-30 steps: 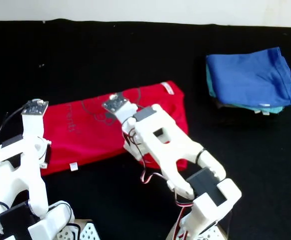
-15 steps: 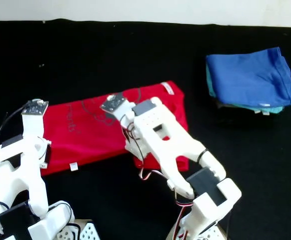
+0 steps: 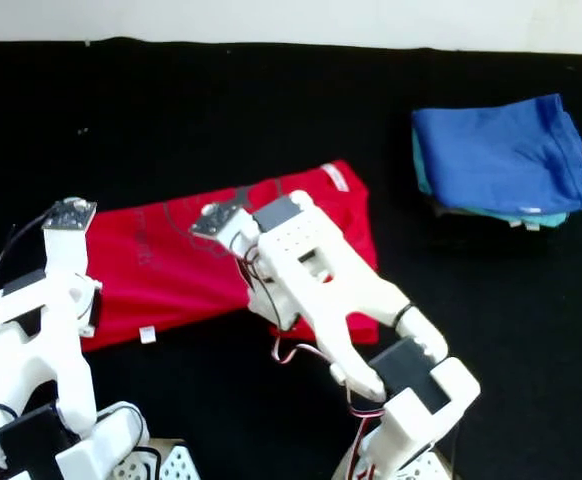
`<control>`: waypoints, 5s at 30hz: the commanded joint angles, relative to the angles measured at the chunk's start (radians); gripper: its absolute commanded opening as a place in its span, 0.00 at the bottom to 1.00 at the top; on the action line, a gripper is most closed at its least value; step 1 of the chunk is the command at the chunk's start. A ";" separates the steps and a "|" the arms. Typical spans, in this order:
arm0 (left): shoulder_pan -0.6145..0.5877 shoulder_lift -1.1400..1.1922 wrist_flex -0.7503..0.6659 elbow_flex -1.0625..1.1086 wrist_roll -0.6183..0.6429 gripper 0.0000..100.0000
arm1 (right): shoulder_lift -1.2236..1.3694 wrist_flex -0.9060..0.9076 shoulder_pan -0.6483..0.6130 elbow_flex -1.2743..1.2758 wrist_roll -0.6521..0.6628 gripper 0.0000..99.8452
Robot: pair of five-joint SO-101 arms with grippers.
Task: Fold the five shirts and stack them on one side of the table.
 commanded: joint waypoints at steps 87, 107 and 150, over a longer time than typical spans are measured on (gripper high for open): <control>0.012 0.002 -0.035 0.005 0.005 0.01 | 0.868 0.168 0.406 -1.644 -0.250 0.20; 0.012 0.002 -0.035 0.005 0.005 0.01 | 0.463 0.185 0.374 -0.883 -0.166 0.01; 0.010 -0.341 0.333 -0.266 0.192 0.01 | -0.377 0.194 0.516 -0.252 -0.072 0.01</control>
